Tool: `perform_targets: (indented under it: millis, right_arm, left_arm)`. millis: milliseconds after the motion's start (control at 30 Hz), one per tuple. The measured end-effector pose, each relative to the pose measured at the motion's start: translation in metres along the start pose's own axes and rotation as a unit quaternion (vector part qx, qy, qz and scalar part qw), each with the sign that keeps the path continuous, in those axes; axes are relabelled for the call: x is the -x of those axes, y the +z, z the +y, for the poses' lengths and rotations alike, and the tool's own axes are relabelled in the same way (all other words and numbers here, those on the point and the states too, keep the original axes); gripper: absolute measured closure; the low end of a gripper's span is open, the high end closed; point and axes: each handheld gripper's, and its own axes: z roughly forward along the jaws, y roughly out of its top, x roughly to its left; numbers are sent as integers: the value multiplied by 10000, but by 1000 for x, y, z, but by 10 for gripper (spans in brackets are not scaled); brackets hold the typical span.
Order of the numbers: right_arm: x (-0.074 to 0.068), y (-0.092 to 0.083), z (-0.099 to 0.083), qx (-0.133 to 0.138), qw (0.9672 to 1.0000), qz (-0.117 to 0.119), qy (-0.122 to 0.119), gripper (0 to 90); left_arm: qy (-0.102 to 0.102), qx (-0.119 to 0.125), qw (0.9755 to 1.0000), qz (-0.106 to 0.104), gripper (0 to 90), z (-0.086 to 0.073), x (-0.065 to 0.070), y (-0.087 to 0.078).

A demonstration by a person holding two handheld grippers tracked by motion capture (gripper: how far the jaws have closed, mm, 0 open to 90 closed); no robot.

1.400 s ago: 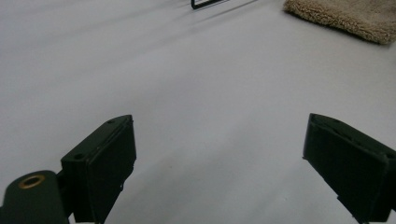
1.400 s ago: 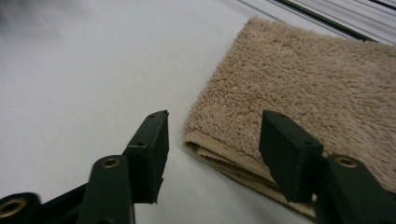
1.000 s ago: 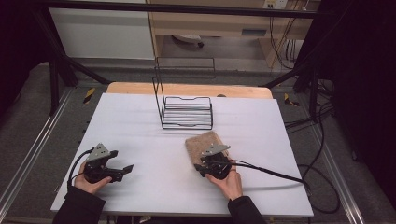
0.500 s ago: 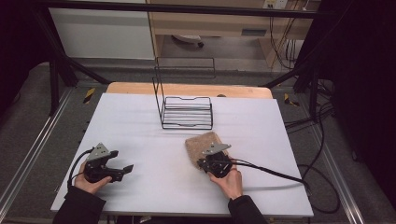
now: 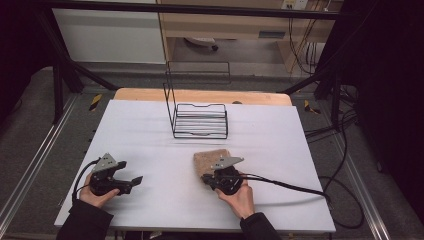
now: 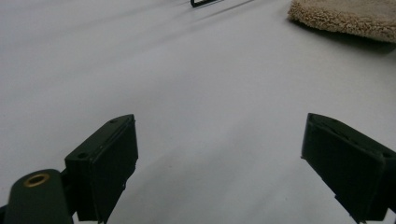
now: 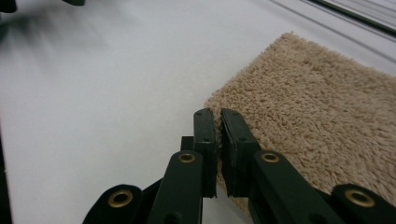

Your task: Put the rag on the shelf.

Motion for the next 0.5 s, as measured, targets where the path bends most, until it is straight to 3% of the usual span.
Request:
perform_targets:
  millis: [500]
  right_arm:
    - [-29, 15, 2, 3, 9986, 528, -100, 855]
  left_arm:
    - [6, -5, 10000, 1, 107, 0, 0, 0]
